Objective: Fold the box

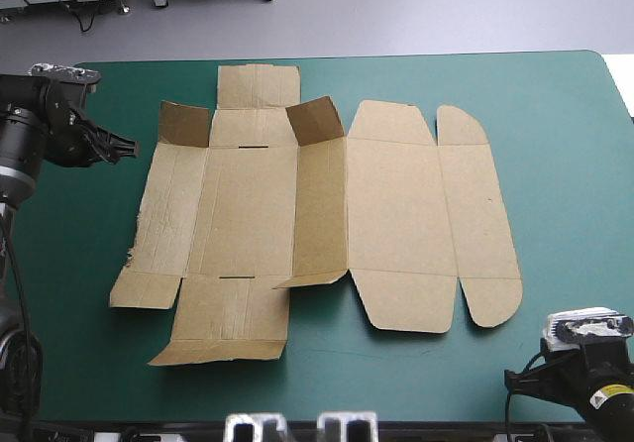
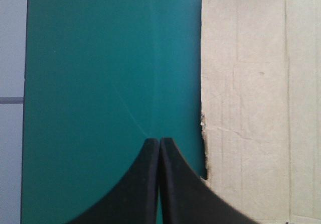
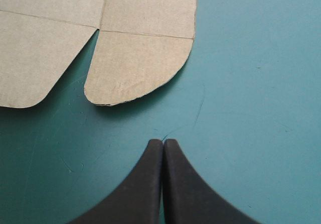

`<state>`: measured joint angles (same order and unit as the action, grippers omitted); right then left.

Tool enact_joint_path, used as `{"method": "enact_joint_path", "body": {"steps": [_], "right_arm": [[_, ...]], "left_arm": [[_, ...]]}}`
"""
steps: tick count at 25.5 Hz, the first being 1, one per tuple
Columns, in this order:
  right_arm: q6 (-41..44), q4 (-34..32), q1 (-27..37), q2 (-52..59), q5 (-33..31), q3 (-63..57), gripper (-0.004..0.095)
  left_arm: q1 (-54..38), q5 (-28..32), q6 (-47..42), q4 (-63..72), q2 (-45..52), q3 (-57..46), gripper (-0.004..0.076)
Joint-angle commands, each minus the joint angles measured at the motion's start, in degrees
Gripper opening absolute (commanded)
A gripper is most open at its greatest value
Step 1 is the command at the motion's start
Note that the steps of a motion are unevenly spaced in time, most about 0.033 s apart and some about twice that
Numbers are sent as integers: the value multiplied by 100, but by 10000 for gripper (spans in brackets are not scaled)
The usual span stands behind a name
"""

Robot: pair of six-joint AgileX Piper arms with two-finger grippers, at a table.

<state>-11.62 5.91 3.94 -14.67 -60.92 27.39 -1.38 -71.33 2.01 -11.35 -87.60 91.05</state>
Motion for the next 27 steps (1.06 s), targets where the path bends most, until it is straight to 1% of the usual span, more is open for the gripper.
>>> {"method": "enact_joint_path", "body": {"steps": [1, 3, 5, 6, 8, 9, 12, 13, 14, 16, 17, 20, 21, 22, 24, 27], "right_arm": [[-4, 24, 21, -75, 268, 126, -18], [-4, 24, 21, -75, 268, 126, -17], [-4, 24, 21, -75, 268, 126, -18], [-4, 24, 21, -75, 268, 126, -18], [-4, 24, 21, -75, 268, 126, -18], [-4, 24, 21, -75, 268, 126, -18], [-4, 24, 21, -75, 268, 126, -18], [-4, 24, 21, -75, 268, 126, -18], [-4, 24, 21, -75, 268, 126, -18], [-4, 24, 21, -75, 268, 126, -18], [-4, 24, 21, -75, 268, 126, -18], [-4, 24, 21, -75, 268, 126, -18], [-4, 24, 21, -75, 268, 126, -18], [-4, 24, 21, -75, 268, 126, -18], [-4, 24, 21, -75, 268, 126, -18], [-4, 24, 21, -75, 268, 126, -18]], "left_arm": [[-13, -286, 58, -155, 64, 191, -8], [-13, -286, 74, -155, -18, 191, 11], [-13, -286, 74, -115, -79, 191, 59], [-13, -286, 74, -79, -107, 181, 97], [-13, -286, 74, -15, -134, 181, 190], [-13, -286, 74, 16, -161, 181, 267], [-13, -286, -29, 18, -183, 181, 449], [-13, -286, -158, 18, -183, 170, 489], [-13, -286, -343, 18, -194, 170, 508], [-13, -286, -795, 18, -194, 135, 505], [-13, -286, -884, 18, -206, 65, 499], [-13, -286, -884, 42, -303, -404, 489], [-13, -218, -884, 51, -407, -737, 487], [-13, -185, -873, 37, -455, -846, 480], [-13, 15, -680, 61, -564, -1148, 446], [-13, 214, -496, 289, -667, -1254, 365]]}}
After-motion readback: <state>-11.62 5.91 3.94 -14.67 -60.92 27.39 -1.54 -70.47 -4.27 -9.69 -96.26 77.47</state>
